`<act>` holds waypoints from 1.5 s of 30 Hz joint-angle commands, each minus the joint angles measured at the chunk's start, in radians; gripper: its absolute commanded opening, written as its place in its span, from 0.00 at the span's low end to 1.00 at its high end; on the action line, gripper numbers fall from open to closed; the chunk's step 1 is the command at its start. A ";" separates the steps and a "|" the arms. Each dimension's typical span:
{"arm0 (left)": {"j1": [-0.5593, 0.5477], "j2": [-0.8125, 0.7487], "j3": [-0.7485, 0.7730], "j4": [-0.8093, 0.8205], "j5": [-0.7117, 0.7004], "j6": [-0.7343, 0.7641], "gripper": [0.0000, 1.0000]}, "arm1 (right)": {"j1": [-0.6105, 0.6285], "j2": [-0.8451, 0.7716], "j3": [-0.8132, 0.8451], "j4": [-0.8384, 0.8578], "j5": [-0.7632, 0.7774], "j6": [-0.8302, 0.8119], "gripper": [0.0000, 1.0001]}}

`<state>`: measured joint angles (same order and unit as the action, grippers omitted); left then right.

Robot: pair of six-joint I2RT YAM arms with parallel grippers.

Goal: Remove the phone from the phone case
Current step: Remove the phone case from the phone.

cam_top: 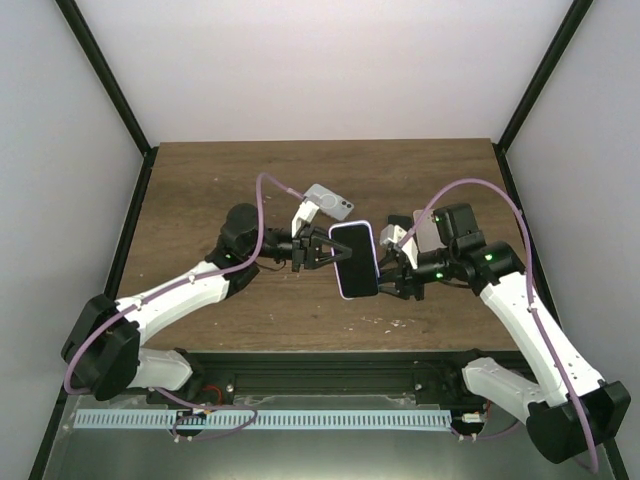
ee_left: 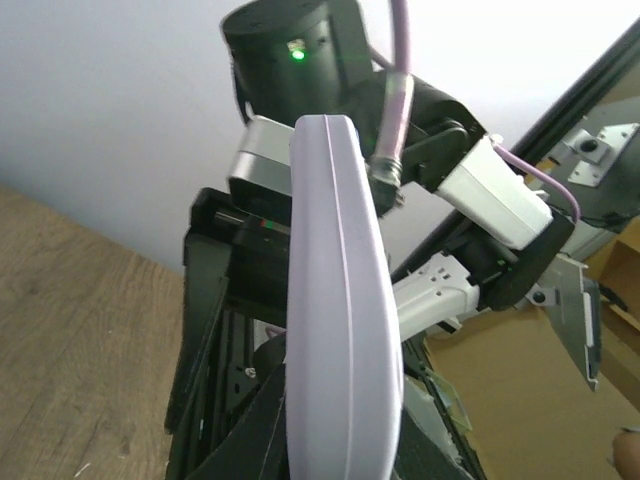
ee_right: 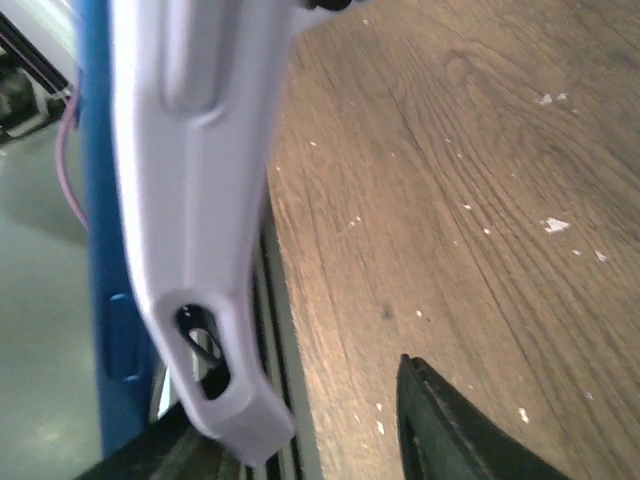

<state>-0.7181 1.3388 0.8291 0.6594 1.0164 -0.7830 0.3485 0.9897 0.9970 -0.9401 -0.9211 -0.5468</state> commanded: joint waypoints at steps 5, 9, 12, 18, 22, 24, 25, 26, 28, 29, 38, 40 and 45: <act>-0.123 0.028 -0.032 0.138 0.261 -0.160 0.00 | -0.030 0.072 0.105 0.302 -0.320 0.187 0.48; -0.124 0.042 -0.013 0.082 0.245 -0.120 0.00 | -0.028 0.067 0.087 0.340 -0.425 0.251 0.47; -0.123 0.060 0.008 0.002 0.204 -0.068 0.00 | -0.029 0.035 0.040 0.422 -0.418 0.341 0.38; -0.082 0.069 0.031 -0.077 0.000 -0.033 0.03 | -0.030 0.028 -0.046 0.455 -0.358 0.414 0.01; -0.040 0.024 0.041 -0.157 -0.258 -0.019 0.40 | -0.039 0.046 -0.090 0.425 -0.291 0.425 0.01; -0.030 -0.035 0.046 -0.254 -0.403 0.045 0.51 | -0.048 0.042 -0.128 0.449 -0.230 0.469 0.01; -0.026 -0.070 0.043 -0.304 -0.478 0.089 0.54 | -0.051 0.037 -0.146 0.460 -0.168 0.513 0.01; -0.027 -0.114 0.039 -0.376 -0.598 0.122 0.54 | -0.051 0.022 -0.168 0.489 -0.022 0.591 0.01; -0.053 -0.212 0.008 -0.476 -0.859 0.164 0.59 | -0.053 -0.009 -0.219 0.524 0.179 0.718 0.01; -0.072 -0.255 -0.016 -0.491 -0.997 0.179 0.62 | -0.053 -0.018 -0.236 0.519 0.232 0.764 0.01; -0.313 -0.283 -0.038 -0.749 -1.471 0.308 0.58 | -0.063 0.112 -0.195 0.255 0.375 1.001 0.01; -0.385 -0.237 -0.046 -0.738 -1.514 0.323 0.53 | -0.062 0.142 -0.190 0.221 0.413 1.025 0.01; -0.528 -0.059 -0.002 -0.713 -1.605 0.319 0.51 | -0.063 0.202 -0.253 0.321 0.391 1.051 0.01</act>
<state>-1.1664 1.1790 0.7971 -0.0338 -0.4351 -0.4938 0.2882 1.1671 0.7425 -0.6765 -0.5434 0.4473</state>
